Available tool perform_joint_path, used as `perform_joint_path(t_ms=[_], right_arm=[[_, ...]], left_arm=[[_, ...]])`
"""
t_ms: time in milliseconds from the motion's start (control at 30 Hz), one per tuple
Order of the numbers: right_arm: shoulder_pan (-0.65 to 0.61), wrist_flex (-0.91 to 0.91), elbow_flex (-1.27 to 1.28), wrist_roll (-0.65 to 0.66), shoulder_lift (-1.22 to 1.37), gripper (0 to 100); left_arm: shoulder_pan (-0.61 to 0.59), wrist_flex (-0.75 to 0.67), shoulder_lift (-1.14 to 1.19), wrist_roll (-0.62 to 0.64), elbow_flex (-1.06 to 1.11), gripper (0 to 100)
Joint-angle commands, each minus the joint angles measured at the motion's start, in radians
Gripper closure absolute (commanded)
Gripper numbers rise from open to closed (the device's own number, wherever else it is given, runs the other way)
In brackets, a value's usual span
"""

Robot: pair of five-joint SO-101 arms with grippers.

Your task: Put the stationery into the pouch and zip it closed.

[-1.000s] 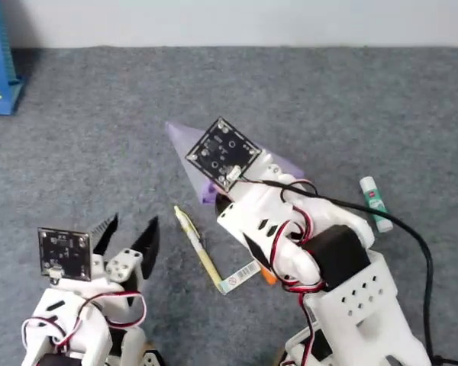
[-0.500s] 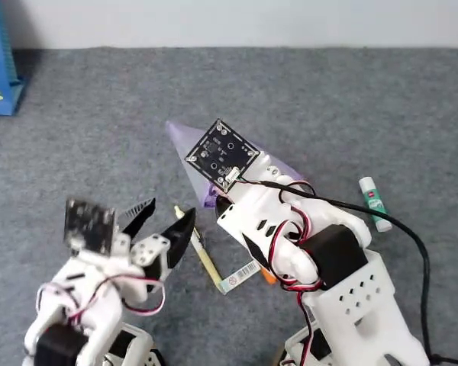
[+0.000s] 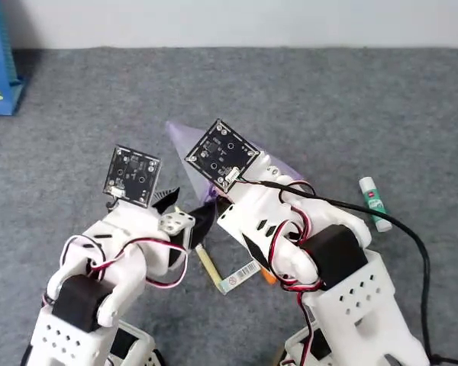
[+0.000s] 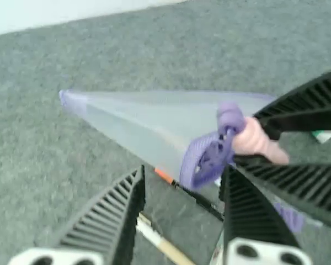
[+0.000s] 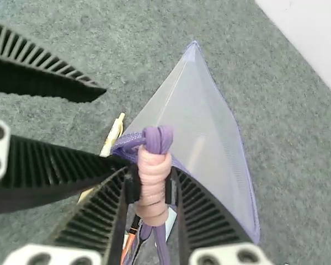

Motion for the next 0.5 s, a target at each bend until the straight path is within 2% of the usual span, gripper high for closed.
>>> perform_joint_path(t_ms=[0,133,333,467], right_arm=[[-0.013,-0.01,-0.008,-0.005,-0.035,98.8],[-0.013,0.004,0.0,-0.003,-0.035,98.8],[-0.013,0.01,0.003,-0.003,-0.035,98.8],[-0.013,0.01,0.002,0.025,-0.036,98.8]], left_arm=[[0.006,-0.083,0.008,0.014,0.025,78],[0.0,-0.13,0.008,0.014,0.082,78],[-0.114,-0.173,0.008,0.014,0.119,78],[-0.112,-0.189,0.006,0.011,0.165,78]])
